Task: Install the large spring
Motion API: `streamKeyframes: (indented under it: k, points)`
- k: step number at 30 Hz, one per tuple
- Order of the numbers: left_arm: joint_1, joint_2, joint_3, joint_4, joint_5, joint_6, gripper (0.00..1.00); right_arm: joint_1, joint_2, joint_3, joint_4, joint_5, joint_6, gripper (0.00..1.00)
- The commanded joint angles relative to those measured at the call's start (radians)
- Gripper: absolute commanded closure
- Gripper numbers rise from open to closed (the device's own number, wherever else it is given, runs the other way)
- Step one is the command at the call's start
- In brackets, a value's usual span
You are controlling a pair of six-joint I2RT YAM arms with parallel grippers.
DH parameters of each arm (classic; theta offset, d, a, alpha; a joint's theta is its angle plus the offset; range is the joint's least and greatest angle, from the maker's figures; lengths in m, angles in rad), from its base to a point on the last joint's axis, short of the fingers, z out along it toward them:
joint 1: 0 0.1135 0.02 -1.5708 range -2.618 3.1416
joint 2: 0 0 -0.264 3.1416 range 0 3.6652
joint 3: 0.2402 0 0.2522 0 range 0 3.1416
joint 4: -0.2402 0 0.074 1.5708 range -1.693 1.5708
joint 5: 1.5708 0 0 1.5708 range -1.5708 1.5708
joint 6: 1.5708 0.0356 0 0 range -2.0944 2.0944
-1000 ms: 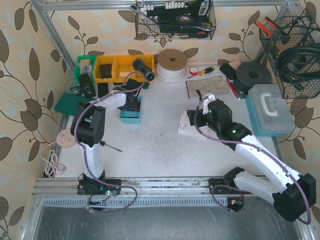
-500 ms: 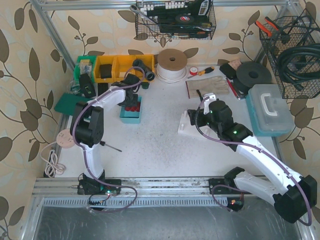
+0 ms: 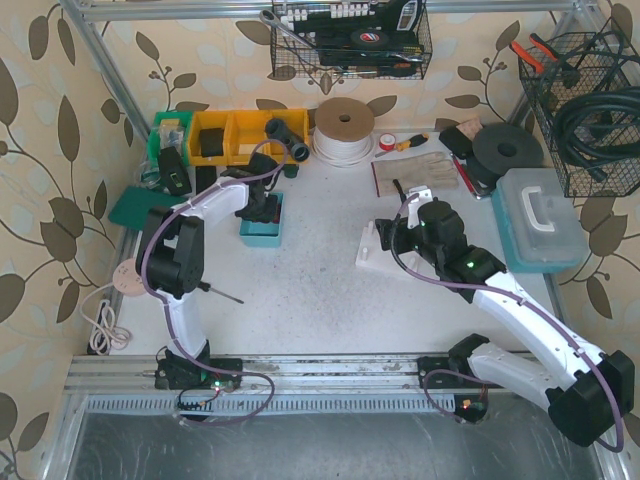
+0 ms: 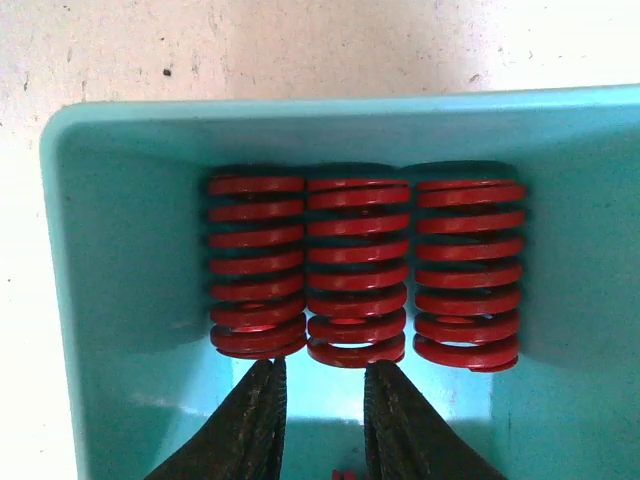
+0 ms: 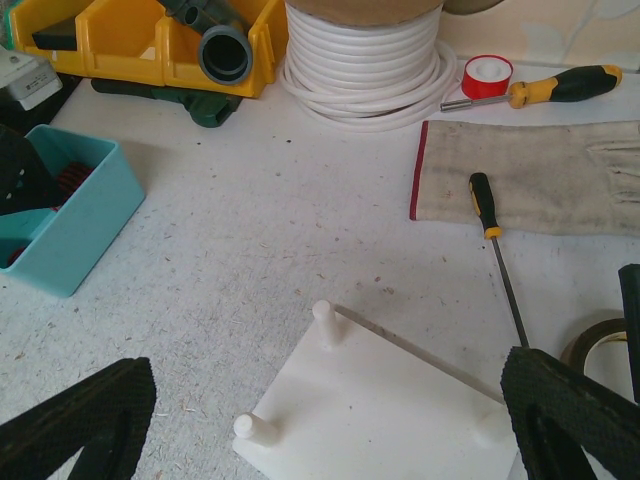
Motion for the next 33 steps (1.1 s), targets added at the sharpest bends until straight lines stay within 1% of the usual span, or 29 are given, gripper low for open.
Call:
streamKeyframes:
  k: [1,6,11,15,18,19,20,21,23,28,33]
  points:
    - [0.010,-0.006,0.011,-0.004,0.037,0.023,0.72,0.004,-0.009,-0.013,0.011,0.007,-0.006,0.07]
    - [0.010,0.045,0.009,0.006,0.082,0.015,0.71,0.004,-0.008,-0.014,0.013,0.012,-0.007,0.07]
    - [0.010,0.055,-0.029,0.047,0.129,-0.001,0.70,0.004,-0.008,-0.015,0.015,0.012,-0.007,0.07]
    - [0.010,0.104,-0.023,0.029,0.054,-0.001,0.64,0.005,-0.010,-0.015,0.013,0.013,-0.007,0.07]
    - [0.010,0.130,-0.023,0.033,0.030,0.003,0.63,0.005,-0.014,-0.016,0.013,0.016,-0.008,0.07]
    - [0.010,0.130,-0.025,0.039,0.030,0.005,0.63,0.004,-0.016,-0.016,0.014,0.017,-0.008,0.07]
    - [0.010,0.126,-0.027,0.045,0.029,0.005,0.66,0.005,-0.017,-0.017,0.014,0.018,-0.009,0.07]
    - [0.010,0.121,-0.030,0.048,0.028,0.005,0.71,0.006,-0.017,-0.018,0.014,0.020,-0.009,0.07]
    - [0.010,0.101,-0.036,0.049,0.026,0.004,0.76,0.006,-0.018,-0.018,0.015,0.020,-0.008,0.07]
    - [0.010,0.051,-0.026,-0.018,0.045,0.000,0.79,0.006,-0.019,-0.018,0.014,0.021,-0.009,0.07]
    - [0.010,-0.028,-0.071,-0.061,0.058,-0.022,0.84,0.006,-0.020,-0.018,0.013,0.020,-0.009,0.07]
